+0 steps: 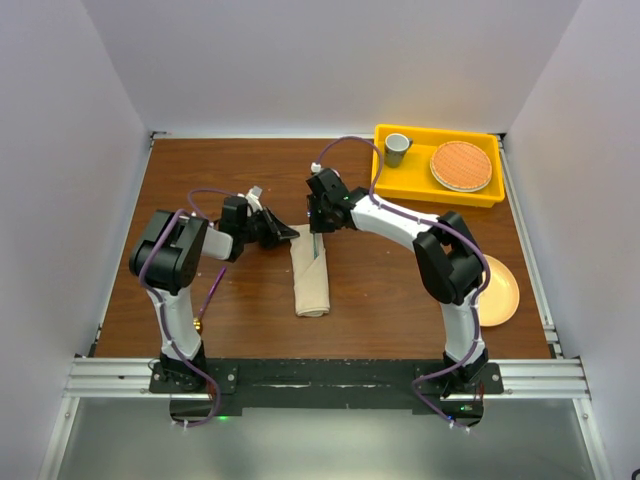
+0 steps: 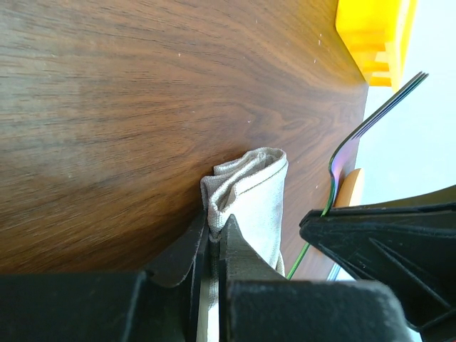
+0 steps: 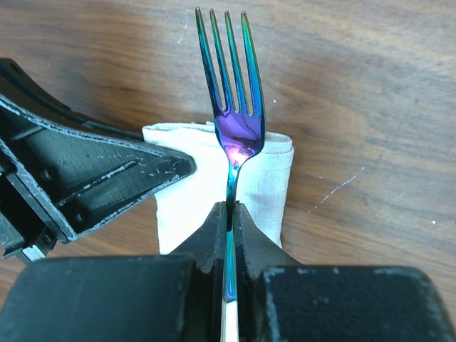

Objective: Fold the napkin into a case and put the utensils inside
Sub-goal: Insert the fork into the folded napkin.

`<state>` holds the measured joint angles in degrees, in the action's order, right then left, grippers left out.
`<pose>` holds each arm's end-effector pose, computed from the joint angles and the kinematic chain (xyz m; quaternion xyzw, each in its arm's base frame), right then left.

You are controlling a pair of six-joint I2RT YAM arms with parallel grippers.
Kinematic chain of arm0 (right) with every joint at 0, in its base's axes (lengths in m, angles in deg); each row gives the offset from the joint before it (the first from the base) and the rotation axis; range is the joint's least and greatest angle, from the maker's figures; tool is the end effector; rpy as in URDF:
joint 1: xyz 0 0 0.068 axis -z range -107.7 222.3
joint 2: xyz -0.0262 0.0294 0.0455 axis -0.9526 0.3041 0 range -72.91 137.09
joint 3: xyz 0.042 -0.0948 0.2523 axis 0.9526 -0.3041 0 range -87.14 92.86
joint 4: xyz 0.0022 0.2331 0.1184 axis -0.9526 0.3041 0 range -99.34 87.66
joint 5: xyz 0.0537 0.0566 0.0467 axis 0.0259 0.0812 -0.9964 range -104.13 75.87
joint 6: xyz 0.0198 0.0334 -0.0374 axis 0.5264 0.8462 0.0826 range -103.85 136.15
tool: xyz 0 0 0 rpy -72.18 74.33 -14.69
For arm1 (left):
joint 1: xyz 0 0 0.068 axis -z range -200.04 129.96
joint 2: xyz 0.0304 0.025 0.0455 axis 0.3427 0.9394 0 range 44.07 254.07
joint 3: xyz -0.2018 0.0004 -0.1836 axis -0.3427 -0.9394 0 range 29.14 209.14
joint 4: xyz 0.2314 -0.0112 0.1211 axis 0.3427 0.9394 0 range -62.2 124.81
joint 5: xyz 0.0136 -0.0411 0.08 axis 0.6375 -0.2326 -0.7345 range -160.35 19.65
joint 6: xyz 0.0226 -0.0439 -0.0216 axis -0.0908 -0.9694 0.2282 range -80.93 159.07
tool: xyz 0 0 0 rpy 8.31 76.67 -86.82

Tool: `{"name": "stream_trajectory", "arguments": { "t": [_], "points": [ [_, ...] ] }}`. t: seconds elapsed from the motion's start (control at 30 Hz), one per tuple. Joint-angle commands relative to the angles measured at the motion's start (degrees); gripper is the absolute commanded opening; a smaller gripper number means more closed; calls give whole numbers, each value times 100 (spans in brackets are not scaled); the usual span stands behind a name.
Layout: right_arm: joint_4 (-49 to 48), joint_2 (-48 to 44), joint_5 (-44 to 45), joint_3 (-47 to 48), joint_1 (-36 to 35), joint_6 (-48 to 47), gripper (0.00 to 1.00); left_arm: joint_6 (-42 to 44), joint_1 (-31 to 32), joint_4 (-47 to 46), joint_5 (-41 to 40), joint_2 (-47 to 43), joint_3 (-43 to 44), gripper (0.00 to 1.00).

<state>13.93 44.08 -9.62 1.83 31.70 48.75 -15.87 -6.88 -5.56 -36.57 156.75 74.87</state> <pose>0.3457 0.2925 0.2012 -0.0527 0.9414 0.1676 0.2880 0.3453 -0.1011 0.0979 -0.1723 0.8367 -0.4654 0.2314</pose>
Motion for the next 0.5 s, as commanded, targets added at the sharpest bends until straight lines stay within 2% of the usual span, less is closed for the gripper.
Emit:
{"name": "stream_trajectory", "arguments": {
  "t": [0.0, 0.47],
  "points": [
    [64, -71, -126, -81, -97, 80, 0, 9, -60, -223, -179, 105, 93, 0],
    [213, -203, -232, -494, -238, 229, 0, 0, -157, -276, -179, 149, 120, 0]
  ]
}}
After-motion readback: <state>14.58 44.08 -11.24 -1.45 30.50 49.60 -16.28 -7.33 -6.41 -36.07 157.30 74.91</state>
